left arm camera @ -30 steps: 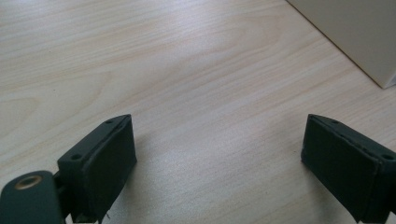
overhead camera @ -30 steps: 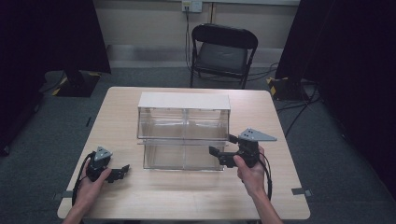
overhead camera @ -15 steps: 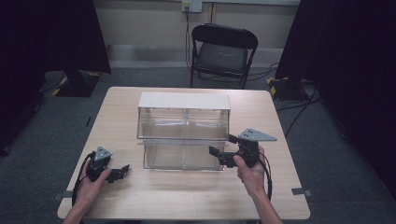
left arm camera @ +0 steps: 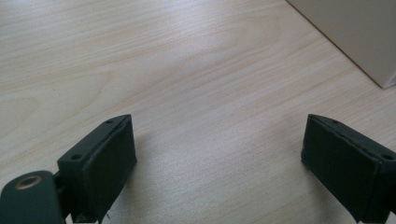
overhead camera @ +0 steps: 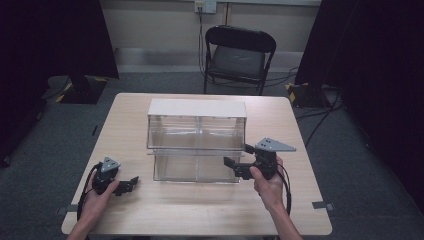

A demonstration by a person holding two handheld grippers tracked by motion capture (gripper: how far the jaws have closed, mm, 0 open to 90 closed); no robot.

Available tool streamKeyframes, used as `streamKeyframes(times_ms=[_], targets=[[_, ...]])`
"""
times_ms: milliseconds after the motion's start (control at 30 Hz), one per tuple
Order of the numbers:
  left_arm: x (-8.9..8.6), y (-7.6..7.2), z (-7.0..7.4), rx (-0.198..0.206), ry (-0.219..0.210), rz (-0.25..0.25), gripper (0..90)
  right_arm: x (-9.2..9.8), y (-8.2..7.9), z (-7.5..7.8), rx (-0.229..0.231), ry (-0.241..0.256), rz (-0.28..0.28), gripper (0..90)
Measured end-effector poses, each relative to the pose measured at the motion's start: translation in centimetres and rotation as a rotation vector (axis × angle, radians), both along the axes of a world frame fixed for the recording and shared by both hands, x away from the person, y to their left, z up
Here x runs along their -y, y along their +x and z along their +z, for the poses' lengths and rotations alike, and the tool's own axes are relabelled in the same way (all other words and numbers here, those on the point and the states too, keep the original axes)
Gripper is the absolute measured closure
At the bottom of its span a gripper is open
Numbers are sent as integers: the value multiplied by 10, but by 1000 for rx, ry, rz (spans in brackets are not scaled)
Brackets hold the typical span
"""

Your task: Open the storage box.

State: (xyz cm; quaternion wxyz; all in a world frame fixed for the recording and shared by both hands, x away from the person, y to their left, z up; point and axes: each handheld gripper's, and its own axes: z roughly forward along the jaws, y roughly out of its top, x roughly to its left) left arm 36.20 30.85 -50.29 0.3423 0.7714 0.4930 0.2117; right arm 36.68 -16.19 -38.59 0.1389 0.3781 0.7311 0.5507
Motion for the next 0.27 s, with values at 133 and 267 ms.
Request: streamKeyframes(times_ms=[133, 267], targets=[[0, 0, 0, 0, 0, 0, 94, 0, 0, 0, 2, -1, 1, 137], [0, 0, 0, 0, 1, -1, 94, 0, 0, 0, 1, -5, -4, 137]])
